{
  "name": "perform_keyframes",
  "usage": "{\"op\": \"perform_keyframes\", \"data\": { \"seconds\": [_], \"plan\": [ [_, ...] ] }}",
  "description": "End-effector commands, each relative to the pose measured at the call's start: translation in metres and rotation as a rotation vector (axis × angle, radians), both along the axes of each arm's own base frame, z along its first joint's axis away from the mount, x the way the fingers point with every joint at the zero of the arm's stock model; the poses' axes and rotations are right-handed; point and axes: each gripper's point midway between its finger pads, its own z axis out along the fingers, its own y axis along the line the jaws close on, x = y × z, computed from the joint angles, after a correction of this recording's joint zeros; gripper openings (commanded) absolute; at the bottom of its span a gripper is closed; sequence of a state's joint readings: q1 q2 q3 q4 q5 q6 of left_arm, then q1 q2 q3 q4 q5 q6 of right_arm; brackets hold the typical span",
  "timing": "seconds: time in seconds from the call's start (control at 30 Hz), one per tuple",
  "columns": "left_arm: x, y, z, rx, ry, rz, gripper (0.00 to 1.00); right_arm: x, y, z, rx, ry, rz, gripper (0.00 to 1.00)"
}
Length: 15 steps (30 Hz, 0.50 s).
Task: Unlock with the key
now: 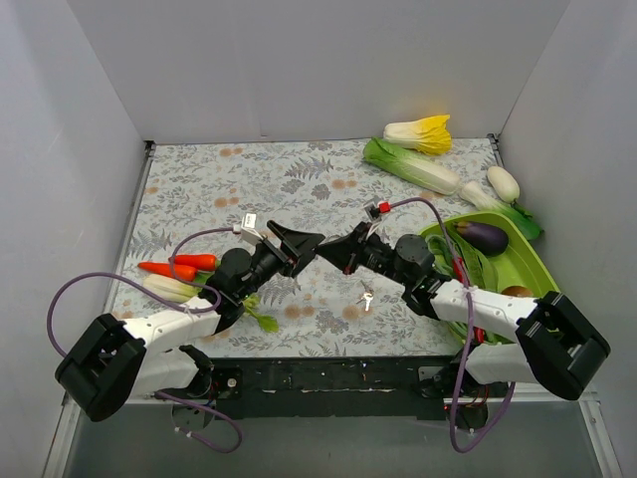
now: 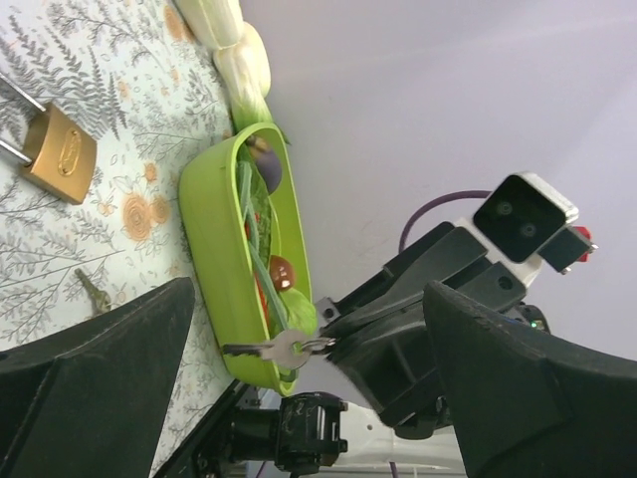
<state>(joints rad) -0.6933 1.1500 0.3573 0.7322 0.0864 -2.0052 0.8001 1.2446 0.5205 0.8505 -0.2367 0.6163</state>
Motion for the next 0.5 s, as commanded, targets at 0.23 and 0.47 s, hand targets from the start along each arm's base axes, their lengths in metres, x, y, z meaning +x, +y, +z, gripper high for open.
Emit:
{"op": "perform_keyframes", "data": {
  "seconds": [0.23, 0.47],
  "plan": [
    [0.004, 0.009, 0.063, -0.690, 0.621, 0.002, 0.98, -0.001, 0.023, 0.039, 0.124, -0.167, 0.037, 0.01],
    [0.001, 0.017, 0.052, -0.688, 0.645, 0.034, 0.98, 0.003, 0.022, 0.055, 0.151, -0.199, 0.005, 0.01]
  ]
}}
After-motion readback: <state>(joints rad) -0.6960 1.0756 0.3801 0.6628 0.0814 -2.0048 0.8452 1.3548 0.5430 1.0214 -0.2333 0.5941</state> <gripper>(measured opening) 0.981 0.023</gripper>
